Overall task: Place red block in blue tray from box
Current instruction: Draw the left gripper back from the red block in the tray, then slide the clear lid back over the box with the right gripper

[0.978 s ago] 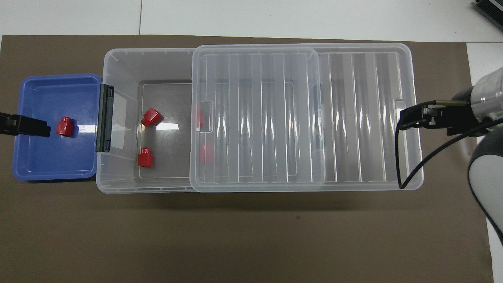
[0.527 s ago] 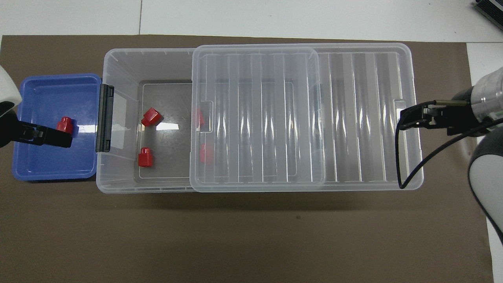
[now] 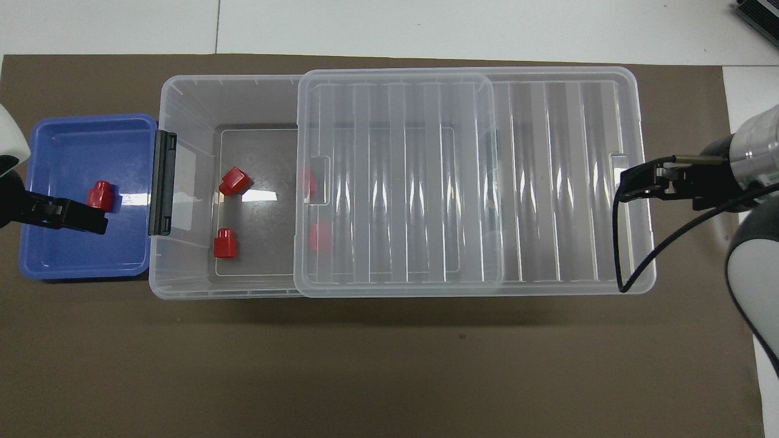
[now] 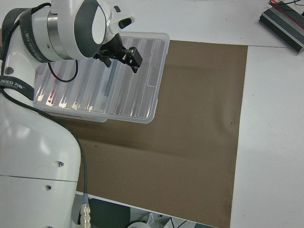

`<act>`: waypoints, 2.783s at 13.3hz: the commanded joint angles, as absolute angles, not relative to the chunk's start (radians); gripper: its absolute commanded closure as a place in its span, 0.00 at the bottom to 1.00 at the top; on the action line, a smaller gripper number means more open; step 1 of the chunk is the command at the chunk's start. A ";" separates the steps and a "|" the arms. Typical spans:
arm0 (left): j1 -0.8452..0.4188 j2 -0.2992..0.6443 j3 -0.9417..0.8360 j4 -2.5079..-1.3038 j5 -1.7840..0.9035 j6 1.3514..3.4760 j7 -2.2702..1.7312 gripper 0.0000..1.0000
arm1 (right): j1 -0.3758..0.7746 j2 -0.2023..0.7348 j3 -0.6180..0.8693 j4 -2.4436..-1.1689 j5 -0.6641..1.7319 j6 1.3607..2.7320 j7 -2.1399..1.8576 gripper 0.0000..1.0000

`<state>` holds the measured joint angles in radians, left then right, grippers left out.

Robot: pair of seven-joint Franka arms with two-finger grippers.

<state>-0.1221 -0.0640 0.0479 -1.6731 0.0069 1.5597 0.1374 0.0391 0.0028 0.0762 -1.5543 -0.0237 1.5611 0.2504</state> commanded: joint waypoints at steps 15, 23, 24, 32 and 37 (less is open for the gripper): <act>-0.137 -0.031 0.075 -1.634 0.011 1.557 0.138 0.00 | -0.175 -0.003 0.064 -1.933 -0.008 2.094 0.186 1.00; -0.129 -0.049 0.072 -1.635 0.011 1.559 0.133 0.00 | -0.137 0.061 0.077 -1.928 -0.008 2.154 0.164 1.00; -0.130 -0.049 0.071 -1.635 0.011 1.559 0.133 0.00 | -0.115 0.063 0.077 -1.924 -0.008 2.152 0.164 1.00; -0.127 -0.049 0.072 -1.635 0.011 1.559 0.132 0.00 | 0.050 0.066 0.078 -1.916 -0.006 2.154 0.175 1.00; -0.129 -0.049 0.072 -1.635 0.011 1.559 0.132 0.00 | 0.121 0.066 0.078 -1.914 0.006 2.154 0.175 1.00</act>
<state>-0.1248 -0.0262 0.0668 -1.6106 0.0069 1.5400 0.1374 0.1050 0.0633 0.0780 -1.9183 -0.0211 2.1398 0.1905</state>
